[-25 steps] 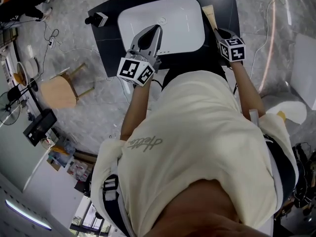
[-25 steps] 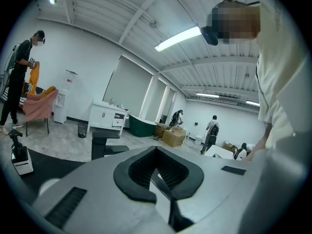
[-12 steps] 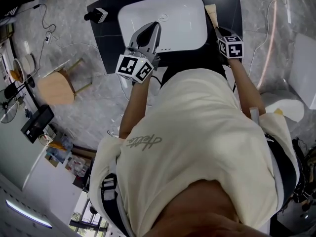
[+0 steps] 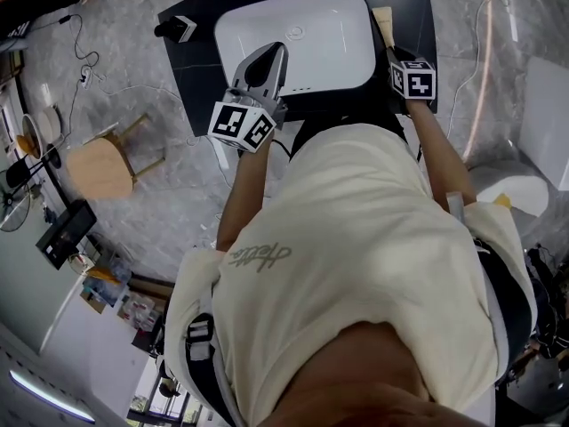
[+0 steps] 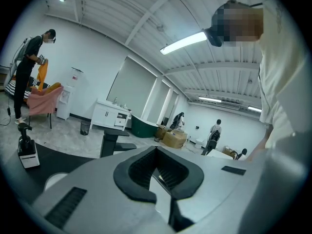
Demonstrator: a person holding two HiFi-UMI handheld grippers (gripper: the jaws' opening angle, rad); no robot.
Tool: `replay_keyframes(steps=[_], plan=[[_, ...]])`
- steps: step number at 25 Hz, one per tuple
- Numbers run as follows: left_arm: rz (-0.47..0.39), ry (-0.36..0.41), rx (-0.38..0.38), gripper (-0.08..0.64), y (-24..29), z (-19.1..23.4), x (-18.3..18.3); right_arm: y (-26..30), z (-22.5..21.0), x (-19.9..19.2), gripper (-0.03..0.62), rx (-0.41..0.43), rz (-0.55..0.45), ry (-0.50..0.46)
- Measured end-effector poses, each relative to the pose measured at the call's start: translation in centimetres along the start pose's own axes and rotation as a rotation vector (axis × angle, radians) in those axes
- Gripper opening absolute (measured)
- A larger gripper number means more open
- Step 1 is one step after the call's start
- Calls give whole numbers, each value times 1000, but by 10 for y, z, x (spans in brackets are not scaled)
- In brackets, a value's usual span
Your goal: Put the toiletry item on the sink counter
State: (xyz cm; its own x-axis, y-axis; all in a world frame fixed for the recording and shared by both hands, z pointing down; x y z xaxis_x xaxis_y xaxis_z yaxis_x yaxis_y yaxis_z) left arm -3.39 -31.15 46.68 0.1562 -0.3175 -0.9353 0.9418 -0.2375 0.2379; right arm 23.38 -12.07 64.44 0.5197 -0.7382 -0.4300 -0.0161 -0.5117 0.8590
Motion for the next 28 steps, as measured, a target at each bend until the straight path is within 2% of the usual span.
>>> replay_keyframes(steps=[1, 2, 10, 16, 18, 20, 23, 26, 28], plan=[[-6, -1, 5, 3, -5, 0, -1, -2, 1, 0, 77, -1, -7, 3], [-12, -1, 10, 3, -9, 0, -3, -4, 2, 0, 83, -3, -17, 2], [-44, -14, 35, 3, -49, -5, -15, -34, 21, 0, 81, -23, -108, -50], [-63, -4, 29, 3, -64, -16, -16, -72, 34, 0, 81, 10, -211, -48], [-70, 9, 27, 3, -68, -19, -15, -88, 39, -1, 81, 30, -255, -57], [-83, 13, 27, 3, -73, -23, -11, -106, 46, 0, -2, 48, -310, -84], [-117, -2, 16, 3, -77, -30, -3, -132, 57, 1, -3, 87, -381, -127], [-143, 4, 9, 3, -80, -36, 7, -159, 71, 8, -3, 190, -461, -129], [-161, 2, 5, 3, -81, -38, 15, -177, 83, 17, -3, 228, -507, -182]])
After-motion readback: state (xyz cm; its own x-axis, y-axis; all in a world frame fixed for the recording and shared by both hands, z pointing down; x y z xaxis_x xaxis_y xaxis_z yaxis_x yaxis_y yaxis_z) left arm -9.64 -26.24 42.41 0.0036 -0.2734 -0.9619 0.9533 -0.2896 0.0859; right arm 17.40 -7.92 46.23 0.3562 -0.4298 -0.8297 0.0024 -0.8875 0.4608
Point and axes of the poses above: the fingertips, and each gripper's own axes: y forward along the fingers, z to its left, x out of its top, the point moved 9 cm from there along -y, backward along the fingers, and after that the axes turned 7 degrees about y, right-handed, at the moved point
